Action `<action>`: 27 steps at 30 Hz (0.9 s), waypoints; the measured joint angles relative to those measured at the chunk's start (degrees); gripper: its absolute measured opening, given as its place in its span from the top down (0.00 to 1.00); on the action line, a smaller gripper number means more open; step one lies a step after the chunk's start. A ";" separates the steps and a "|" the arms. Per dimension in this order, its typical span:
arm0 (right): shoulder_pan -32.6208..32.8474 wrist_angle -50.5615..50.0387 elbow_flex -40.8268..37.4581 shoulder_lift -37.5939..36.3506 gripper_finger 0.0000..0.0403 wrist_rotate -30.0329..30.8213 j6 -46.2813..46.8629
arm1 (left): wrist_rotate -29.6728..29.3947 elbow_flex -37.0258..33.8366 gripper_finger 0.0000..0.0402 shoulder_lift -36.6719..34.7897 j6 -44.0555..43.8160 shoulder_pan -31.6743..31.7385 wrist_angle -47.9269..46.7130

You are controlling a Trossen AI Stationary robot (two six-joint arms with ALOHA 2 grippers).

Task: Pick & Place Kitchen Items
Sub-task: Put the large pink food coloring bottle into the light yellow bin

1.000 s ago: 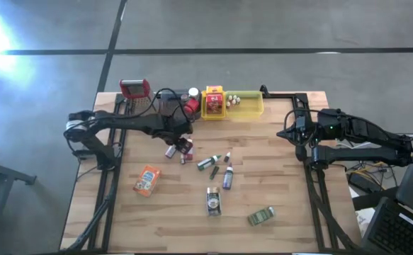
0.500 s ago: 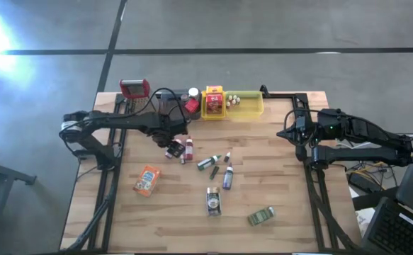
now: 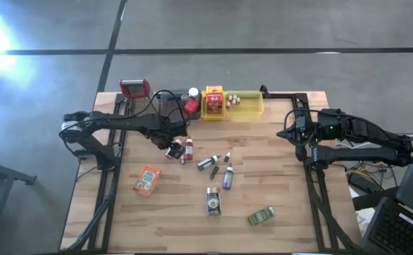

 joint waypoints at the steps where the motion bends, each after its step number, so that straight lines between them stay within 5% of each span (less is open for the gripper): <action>1: 0.00 0.00 0.00 0.00 0.98 -0.01 -0.02 | 0.00 -0.45 0.31 0.00 -0.43 -0.19 0.28; 27: 0.00 0.01 0.00 0.00 0.98 0.01 0.20 | -1.22 -11.93 0.37 0.00 -4.42 -1.62 16.29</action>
